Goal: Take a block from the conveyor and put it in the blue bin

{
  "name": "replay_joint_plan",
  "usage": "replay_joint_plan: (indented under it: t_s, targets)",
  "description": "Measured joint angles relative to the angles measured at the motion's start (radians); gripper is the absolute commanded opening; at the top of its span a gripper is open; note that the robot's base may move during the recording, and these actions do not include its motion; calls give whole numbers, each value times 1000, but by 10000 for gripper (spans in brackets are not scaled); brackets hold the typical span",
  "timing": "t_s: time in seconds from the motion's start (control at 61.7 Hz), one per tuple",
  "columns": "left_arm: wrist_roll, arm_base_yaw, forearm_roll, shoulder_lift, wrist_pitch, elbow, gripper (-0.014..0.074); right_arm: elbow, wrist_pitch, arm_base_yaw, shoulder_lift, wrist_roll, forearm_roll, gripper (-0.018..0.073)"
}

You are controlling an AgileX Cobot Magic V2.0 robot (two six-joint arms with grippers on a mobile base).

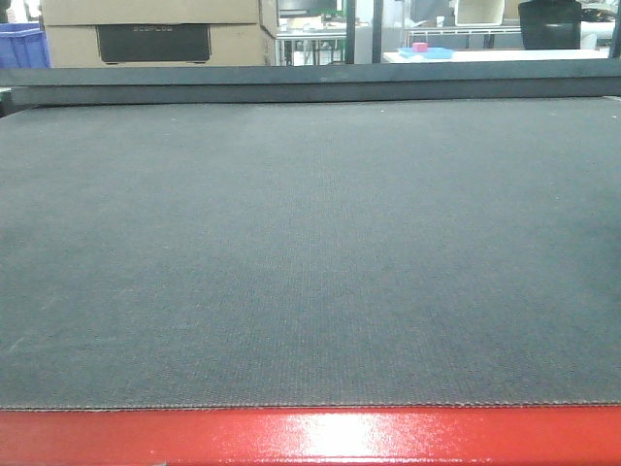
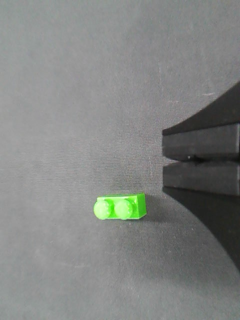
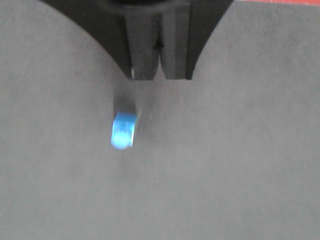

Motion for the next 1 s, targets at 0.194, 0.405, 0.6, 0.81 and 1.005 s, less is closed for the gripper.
replay_joint_plan:
  t_s: [0.194, 0.405, 0.6, 0.81, 1.005]
  targets:
    - [-21, 0, -8, 128, -28, -42, -111, -25, 10, 0, 180, 0, 0, -162]
    - [-37, 0, -8, 294, 46, -146, -111, -96, 53, -7, 383, 30, 0, -162]
    - [-41, 0, -14, 408, 60, -174, -111, -216, 80, -55, 557, 41, 0, -121]
    - [-41, 0, -14, 466, 81, -174, -111, -275, 80, -107, 666, 41, 0, 247]
    - [-41, 0, -16, 479, 82, -174, -111, -277, 55, -116, 752, 33, -33, 337]
